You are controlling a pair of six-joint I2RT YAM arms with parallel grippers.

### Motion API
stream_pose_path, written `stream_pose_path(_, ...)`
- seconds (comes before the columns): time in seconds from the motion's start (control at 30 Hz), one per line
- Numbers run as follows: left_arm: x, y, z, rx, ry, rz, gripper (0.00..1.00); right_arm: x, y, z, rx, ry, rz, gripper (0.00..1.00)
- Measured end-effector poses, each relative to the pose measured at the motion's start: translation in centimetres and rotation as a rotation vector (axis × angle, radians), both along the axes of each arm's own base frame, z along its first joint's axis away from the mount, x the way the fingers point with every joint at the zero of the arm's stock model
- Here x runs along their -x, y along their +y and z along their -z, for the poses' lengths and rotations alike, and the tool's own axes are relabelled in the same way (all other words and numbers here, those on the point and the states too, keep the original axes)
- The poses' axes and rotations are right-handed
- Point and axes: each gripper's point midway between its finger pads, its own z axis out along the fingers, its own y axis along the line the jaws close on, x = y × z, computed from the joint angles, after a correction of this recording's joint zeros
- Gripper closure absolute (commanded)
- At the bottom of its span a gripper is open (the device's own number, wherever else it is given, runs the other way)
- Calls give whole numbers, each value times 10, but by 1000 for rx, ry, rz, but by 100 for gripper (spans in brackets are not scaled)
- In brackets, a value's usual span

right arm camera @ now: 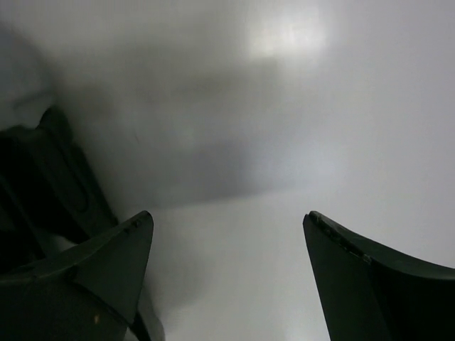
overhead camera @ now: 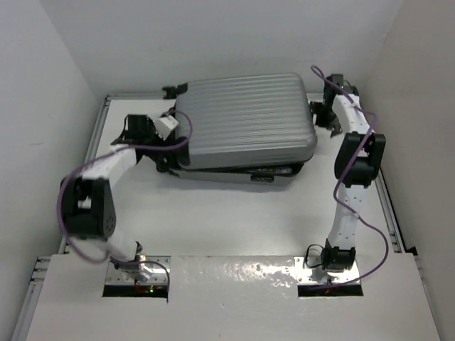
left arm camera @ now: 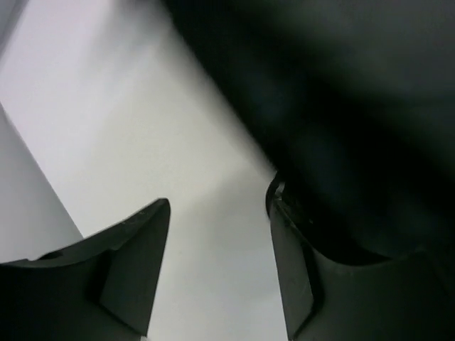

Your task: Pack the luggage

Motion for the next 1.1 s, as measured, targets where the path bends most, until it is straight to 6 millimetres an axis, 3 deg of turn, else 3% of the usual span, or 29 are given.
stream_pose_path(0.07,45,-23,-17,-74,-44,187,44,-57,3,-14,16,-131,-58,7)
stream_pose_path(0.13,92,-58,-38,-197,-140,412,44,-115,24,-39,9,-339,-72,5)
stream_pose_path(0.2,145,-105,-49,-187,-219,632,47,-140,56,-65,-27,-493,-24,5)
stream_pose_path(0.23,177,-119,-43,-147,-198,718,47,-144,65,-77,-61,-557,27,3)
stream_pose_path(0.3,225,-144,-45,-38,-166,870,47,-120,65,-90,-81,-561,113,3)
stream_pose_path(0.37,240,-155,-68,53,-164,883,47,-88,44,-105,-59,-541,193,3)
stream_pose_path(0.4,243,-160,-84,100,-165,874,47,-72,23,-114,-34,-529,240,3)
stream_pose_path(0.47,229,-166,-131,146,-254,810,47,-43,-31,-134,38,-517,330,3)
stream_pose_path(0.5,214,-169,-175,186,-340,743,49,-31,-53,-142,72,-514,363,3)
stream_pose_path(0.57,196,-175,-227,247,-438,673,52,-5,-83,-153,125,-495,407,4)
stream_pose_path(0.63,178,-180,-289,340,-566,585,59,25,-80,-152,141,-454,393,6)
stream_pose_path(0.7,167,-178,-327,398,-660,512,61,59,-56,-141,134,-397,341,15)
stream_pose_path(0.73,156,-174,-336,402,-679,457,62,76,-42,-132,125,-382,314,19)
stream_pose_path(0.8,131,-159,-342,396,-666,350,60,114,-16,-110,109,-331,260,27)
stream_pose_path(0.83,108,-140,-348,389,-662,266,60,132,-5,-98,101,-308,237,29)
stream_pose_path(0.9,51,-94,-349,360,-631,75,60,168,13,-73,94,-243,198,32)
stream_pose_path(0.93,16,-70,-340,345,-603,-11,60,182,20,-62,93,-217,179,33)
stream_pose_path(0.97,-6,-55,-332,341,-581,-59,60,191,24,-53,92,-196,170,34)
stream_pose_path(1.0,-28,-37,-316,335,-550,-113,60,200,30,-40,87,-175,160,35)
stream_pose_path(1.03,-51,-24,-282,323,-481,-157,61,208,34,-29,83,-151,150,36)
stream_pose_path(1.07,-68,-11,-234,306,-386,-200,61,216,41,-17,68,-122,137,36)
stream_pose_path(1.1,-73,-4,-187,297,-288,-223,61,223,45,-6,57,-95,126,36)
